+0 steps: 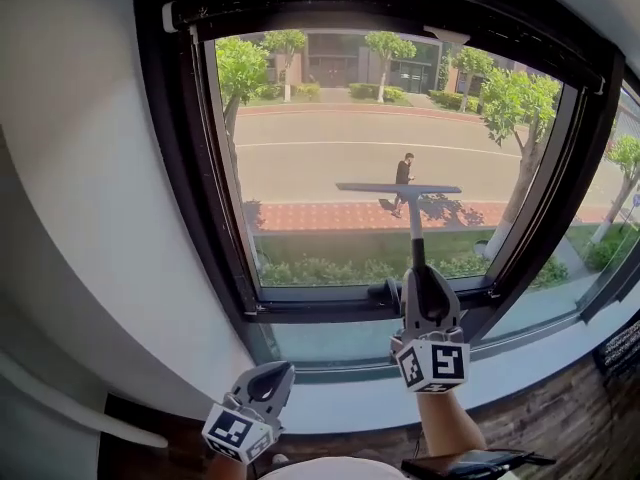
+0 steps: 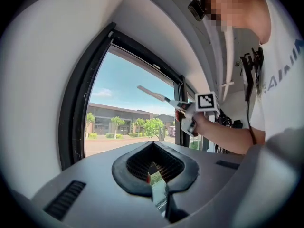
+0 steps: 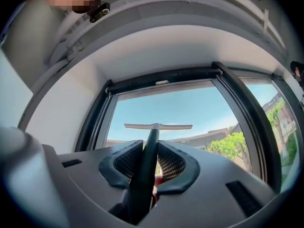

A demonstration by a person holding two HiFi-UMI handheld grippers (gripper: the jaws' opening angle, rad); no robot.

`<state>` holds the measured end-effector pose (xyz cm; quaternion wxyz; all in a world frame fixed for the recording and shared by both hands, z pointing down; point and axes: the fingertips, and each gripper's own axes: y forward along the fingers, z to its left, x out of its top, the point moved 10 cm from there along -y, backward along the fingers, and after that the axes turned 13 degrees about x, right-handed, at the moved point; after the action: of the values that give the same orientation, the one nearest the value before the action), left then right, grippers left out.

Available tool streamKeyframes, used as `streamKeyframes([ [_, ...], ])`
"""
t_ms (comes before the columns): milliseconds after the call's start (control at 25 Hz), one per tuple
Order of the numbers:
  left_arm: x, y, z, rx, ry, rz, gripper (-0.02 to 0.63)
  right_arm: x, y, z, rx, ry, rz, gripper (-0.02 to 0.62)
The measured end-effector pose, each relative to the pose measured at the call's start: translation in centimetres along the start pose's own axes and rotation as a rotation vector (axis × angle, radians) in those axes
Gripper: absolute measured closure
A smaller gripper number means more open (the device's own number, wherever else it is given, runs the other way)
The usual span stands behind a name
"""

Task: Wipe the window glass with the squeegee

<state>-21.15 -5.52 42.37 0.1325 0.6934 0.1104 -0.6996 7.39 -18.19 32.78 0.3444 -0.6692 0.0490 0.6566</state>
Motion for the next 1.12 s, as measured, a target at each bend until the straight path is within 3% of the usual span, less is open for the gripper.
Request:
streamKeyframes([
  [160,0.6,-1.2,2.1,-0.046,-0.008,-0.028,0.588,6.6,8.1,2.7,0.010,-0.108,-0.131,0.492],
  [320,1.2,-2.0,2.9,-0.090,-0.002,-0.054,0.589,10.1,13.8,4.4,0.005,-0.149,-0.137,0.492],
  [800,1.2,-4.7,3.1,-0.114,-0.010,-0.032,0.588,14.8,20.2,3.1,-0.055,-0.181,-0.152,0.492],
  [1120,0.7,-4.8,2.0,-0.131,-0.019,-0.021,0.588,16.2,22.0,2.0,-0.023,-0.234,-0.175,0.492],
])
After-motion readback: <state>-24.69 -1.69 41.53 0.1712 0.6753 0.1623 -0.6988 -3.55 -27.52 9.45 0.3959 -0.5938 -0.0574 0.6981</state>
